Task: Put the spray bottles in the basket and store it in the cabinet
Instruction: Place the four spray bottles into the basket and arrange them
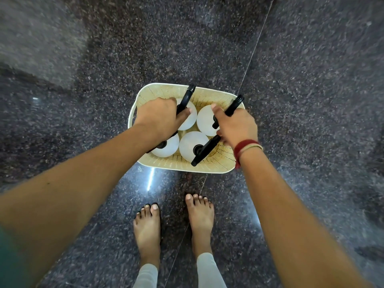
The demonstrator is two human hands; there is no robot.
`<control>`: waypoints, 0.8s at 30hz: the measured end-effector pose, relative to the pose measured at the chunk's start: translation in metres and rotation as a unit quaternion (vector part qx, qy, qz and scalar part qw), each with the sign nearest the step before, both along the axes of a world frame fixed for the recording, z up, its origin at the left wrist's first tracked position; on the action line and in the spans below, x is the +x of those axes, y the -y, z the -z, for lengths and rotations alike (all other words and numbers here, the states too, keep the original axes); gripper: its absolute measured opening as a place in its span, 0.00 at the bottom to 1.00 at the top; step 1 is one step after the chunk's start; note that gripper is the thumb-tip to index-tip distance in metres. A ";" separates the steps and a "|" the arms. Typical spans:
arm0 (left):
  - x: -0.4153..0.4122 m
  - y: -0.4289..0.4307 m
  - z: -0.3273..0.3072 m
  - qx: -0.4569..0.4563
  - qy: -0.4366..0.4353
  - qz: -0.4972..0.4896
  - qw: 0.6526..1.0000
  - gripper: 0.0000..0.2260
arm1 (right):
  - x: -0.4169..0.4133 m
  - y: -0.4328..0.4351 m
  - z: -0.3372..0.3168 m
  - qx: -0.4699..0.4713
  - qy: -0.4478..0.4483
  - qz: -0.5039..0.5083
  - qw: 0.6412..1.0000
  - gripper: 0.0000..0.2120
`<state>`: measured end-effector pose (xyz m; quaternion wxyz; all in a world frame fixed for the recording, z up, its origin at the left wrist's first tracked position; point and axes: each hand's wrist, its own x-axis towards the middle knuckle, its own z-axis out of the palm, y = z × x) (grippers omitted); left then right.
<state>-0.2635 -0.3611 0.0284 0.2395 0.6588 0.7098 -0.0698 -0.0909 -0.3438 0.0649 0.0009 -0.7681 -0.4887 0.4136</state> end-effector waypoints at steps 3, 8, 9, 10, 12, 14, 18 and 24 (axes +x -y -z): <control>-0.010 0.008 -0.002 0.041 -0.011 -0.038 0.998 0.32 | 0.015 0.014 -0.001 0.047 0.057 -0.001 0.997 0.35; 0.002 0.004 -0.007 0.010 0.022 0.025 0.999 0.22 | 0.019 0.024 0.005 0.022 0.021 0.028 0.999 0.35; 0.006 0.001 -0.008 0.010 0.024 0.033 0.999 0.18 | 0.015 0.021 0.009 0.017 0.014 0.026 0.999 0.34; 0.008 -0.002 -0.009 0.016 0.024 0.037 0.999 0.15 | 0.009 0.018 0.012 0.013 0.000 0.030 0.999 0.31; 0.009 -0.009 -0.008 0.021 0.017 0.049 0.998 0.12 | 0.002 0.008 0.020 0.025 -0.034 0.044 0.998 0.19; 0.005 -0.016 -0.008 0.012 0.000 0.081 0.997 0.12 | -0.002 -0.001 0.026 0.033 -0.053 0.054 0.997 0.06; -0.003 -0.022 -0.010 0.006 0.006 0.125 0.992 0.13 | 0.000 -0.002 0.032 0.041 -0.073 0.058 0.995 0.06; -0.008 0.011 -0.017 0.020 0.035 -0.058 0.997 0.35 | 0.010 0.024 0.017 0.010 -0.112 0.144 0.983 0.36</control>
